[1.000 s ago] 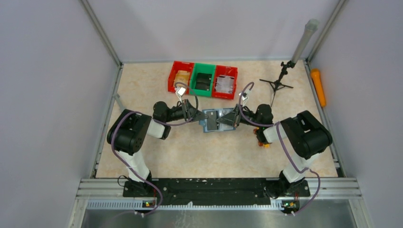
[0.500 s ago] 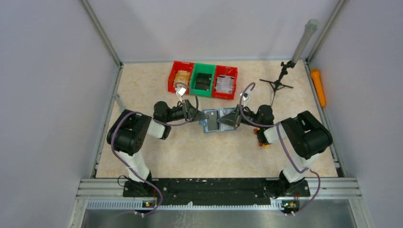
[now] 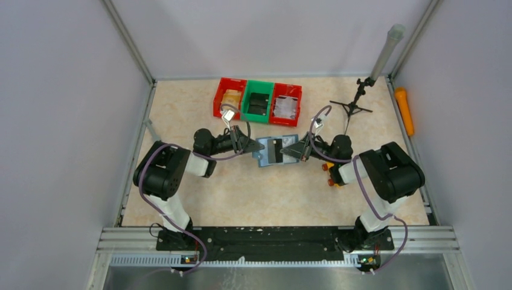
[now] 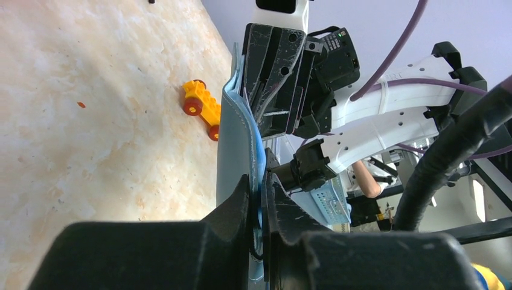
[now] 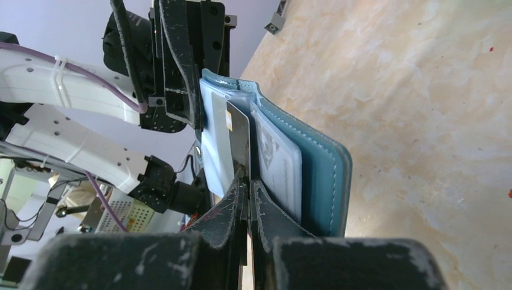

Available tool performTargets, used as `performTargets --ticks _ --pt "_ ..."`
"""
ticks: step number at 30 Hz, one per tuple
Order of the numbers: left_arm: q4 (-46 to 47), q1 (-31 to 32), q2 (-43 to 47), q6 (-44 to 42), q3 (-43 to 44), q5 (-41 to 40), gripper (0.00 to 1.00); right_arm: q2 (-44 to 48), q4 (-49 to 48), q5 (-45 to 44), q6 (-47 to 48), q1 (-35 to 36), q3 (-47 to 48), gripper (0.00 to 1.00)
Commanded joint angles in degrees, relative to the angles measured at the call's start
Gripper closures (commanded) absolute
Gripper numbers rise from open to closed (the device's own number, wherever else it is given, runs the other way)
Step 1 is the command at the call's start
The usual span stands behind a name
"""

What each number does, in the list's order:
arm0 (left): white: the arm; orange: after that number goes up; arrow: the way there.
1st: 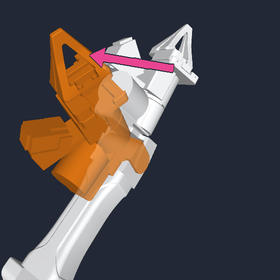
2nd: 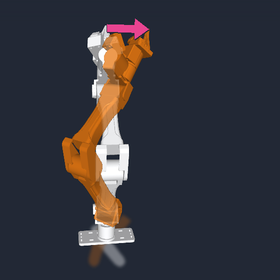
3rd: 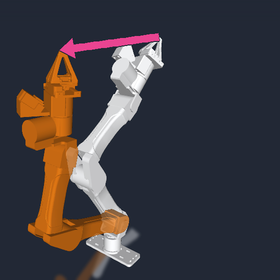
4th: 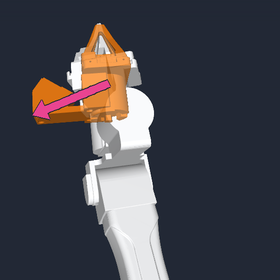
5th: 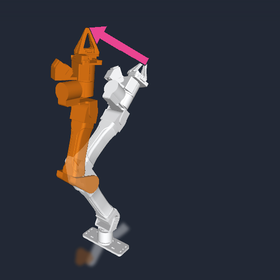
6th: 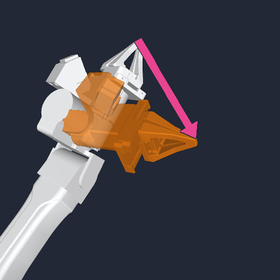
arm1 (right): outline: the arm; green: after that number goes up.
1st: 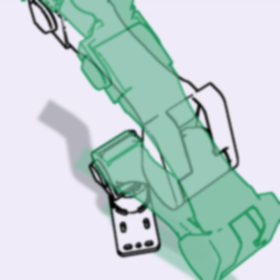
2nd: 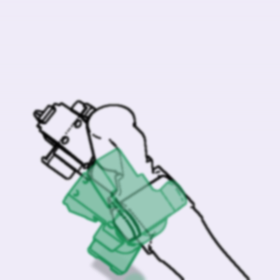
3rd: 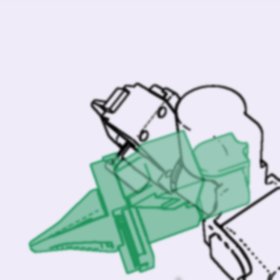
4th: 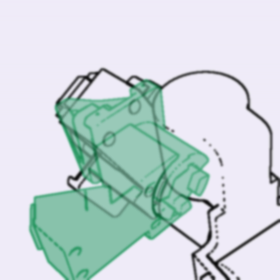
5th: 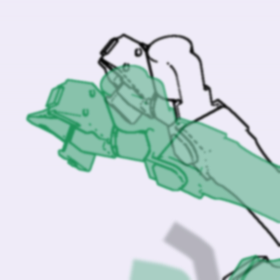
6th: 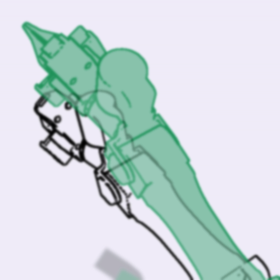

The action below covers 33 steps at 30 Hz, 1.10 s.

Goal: Take the credit cards out of the card holder
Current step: Remove the credit card from the card holder, then place the credit card in the storage box.

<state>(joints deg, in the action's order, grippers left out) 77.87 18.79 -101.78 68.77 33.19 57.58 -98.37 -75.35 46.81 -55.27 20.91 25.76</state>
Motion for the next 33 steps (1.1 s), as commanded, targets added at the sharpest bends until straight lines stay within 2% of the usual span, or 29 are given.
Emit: performTargets --ticks 1,12,15,18,21,22,24,27,33 --pt "2.35 -0.38 2.99 -0.82 -0.31 1.05 0.91 1.98 -2.56 -3.09 0.75 -1.56 -0.74 1.0" --pt "-0.27 -1.16 3.45 -2.18 -0.62 0.48 0.92 2.7 0.45 -5.24 1.75 -2.77 -1.47 1.0" --pt "-3.62 -1.33 3.72 -3.77 -0.39 -0.05 0.93 2.94 0.63 -5.17 2.1 -2.74 -1.41 1.0" --pt "-20.58 -1.43 5.57 -13.41 1.19 -3.11 0.92 3.94 2.48 -6.14 3.08 -2.95 -1.66 1.0" --pt "-50.15 -1.32 7.68 -27.95 6.43 -12.54 0.89 5.42 5.84 -8.09 4.7 -3.23 -2.01 1.0" --pt "-56.47 -1.3 8.09 -30.86 8.04 -17.02 0.88 5.99 7.3 -9.03 5.35 -3.4 -2.1 1.0" --pt "-61.29 -1.3 8.66 -32.85 8.96 -19.98 0.86 7.24 9.98 -10.72 6.64 -3.59 -2.27 1.0" --pt "-63.17 -1.3 8.83 -33.18 9.33 -21.25 0.79 9.32 12.42 -12.85 8.33 -3.62 -2.72 1.0" --pt "-67.08 -1.3 10.06 -35.03 9.84 -25.21 0.7 13.46 18.2 -16.87 11.77 -3.69 -3.41 1.0"
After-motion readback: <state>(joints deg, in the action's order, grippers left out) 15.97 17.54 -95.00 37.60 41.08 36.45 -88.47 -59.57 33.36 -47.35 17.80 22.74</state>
